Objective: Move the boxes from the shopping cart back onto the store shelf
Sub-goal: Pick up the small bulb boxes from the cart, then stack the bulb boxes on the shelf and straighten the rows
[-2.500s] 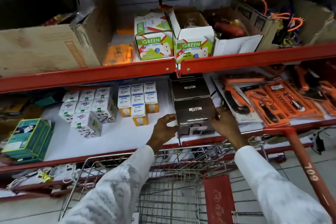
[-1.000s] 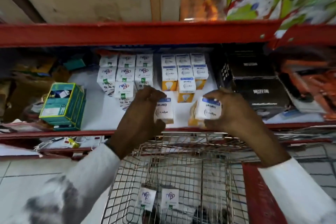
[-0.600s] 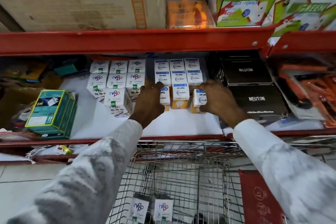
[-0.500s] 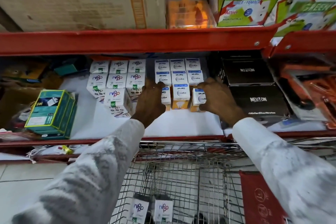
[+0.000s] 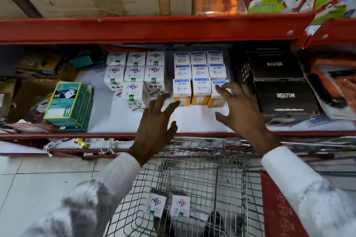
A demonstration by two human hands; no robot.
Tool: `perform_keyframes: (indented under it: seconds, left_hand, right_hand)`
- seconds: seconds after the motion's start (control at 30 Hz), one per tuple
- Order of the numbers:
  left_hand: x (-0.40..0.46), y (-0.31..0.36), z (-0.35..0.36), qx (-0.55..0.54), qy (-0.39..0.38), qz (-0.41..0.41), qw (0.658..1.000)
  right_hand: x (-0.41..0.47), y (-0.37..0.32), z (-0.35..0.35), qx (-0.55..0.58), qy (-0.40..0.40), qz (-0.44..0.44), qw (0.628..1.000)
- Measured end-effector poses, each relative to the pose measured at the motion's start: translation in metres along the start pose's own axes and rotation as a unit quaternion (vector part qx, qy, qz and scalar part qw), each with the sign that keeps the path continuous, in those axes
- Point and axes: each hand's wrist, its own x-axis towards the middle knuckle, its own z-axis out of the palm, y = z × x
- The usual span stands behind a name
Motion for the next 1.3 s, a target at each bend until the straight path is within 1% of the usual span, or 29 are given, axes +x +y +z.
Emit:
perform_keyframes:
  seconds: [0.07,0.1,0.17,0.2,0.23,0.3,0.33,0.37,0.43,0.53,0.67,0.8,0.87,0.93,1.07,1.17,1.3]
  left_hand:
    - [-0.044,-0.008,0.009,-0.012,-0.012,0.015,1.0]
    - [-0.067,-0.014,0.018,-0.014,-0.034,0.017,0.999]
    - [-0.108,-0.025,0.037,-0.003,-0.114,0.021,0.993]
    - [-0.128,-0.03,0.048,-0.003,-0.174,0.023,0.985]
    - [-0.145,-0.035,0.058,-0.004,-0.24,0.024,0.97]
    - [-0.169,-0.043,0.078,0.018,-0.354,0.033,0.934]
    - [-0.179,-0.047,0.086,0.037,-0.393,0.041,0.918]
    - [-0.183,-0.047,0.094,0.058,-0.417,0.047,0.906]
    - [-0.191,-0.048,0.105,0.095,-0.443,0.057,0.89]
    - [-0.201,-0.05,0.118,0.127,-0.462,0.047,0.877]
    - [-0.204,-0.053,0.123,0.15,-0.448,0.047,0.88]
    - [-0.196,-0.049,0.089,0.116,-0.395,0.021,0.911]
    - [-0.189,-0.048,0.054,0.059,-0.346,0.002,0.936]
    - [-0.181,-0.049,0.012,0.0,-0.278,0.004,0.961]
    - [-0.157,-0.054,-0.073,-0.045,-0.154,0.013,0.987]
    - [-0.13,-0.065,-0.122,-0.038,-0.085,0.017,0.996]
    - [-0.091,-0.1,-0.154,0.033,-0.07,-0.036,0.996]
  right_hand:
    - [-0.036,-0.016,0.01,0.028,0.019,-0.013,0.999]
    - [-0.055,-0.026,0.019,0.042,0.016,-0.022,0.999]
    - [-0.094,-0.045,0.044,0.058,-0.007,-0.029,0.998]
    - [-0.114,-0.056,0.058,0.059,-0.039,-0.031,0.997]
    - [-0.132,-0.065,0.074,0.058,-0.087,-0.032,0.994]
    - [-0.162,-0.082,0.108,0.05,-0.215,-0.034,0.975]
    - [-0.175,-0.09,0.126,0.042,-0.279,-0.035,0.959]
    - [-0.183,-0.094,0.141,0.032,-0.329,-0.031,0.943]
    - [-0.196,-0.105,0.167,0.014,-0.388,-0.017,0.921]
    - [-0.211,-0.123,0.195,0.004,-0.413,-0.005,0.911]
    - [-0.214,-0.13,0.2,0.033,-0.397,0.02,0.917]
    - [-0.199,-0.131,0.166,0.065,-0.364,0.031,0.929]
    - [-0.186,-0.131,0.134,0.086,-0.337,0.036,0.937]
    - [-0.17,-0.135,0.095,0.111,-0.307,0.042,0.944]
    - [-0.128,-0.145,0.018,0.155,-0.238,0.04,0.958]
    - [-0.089,-0.154,-0.021,0.171,-0.185,0.018,0.968]
    - [-0.029,-0.167,-0.04,0.168,-0.133,0.0,0.977]
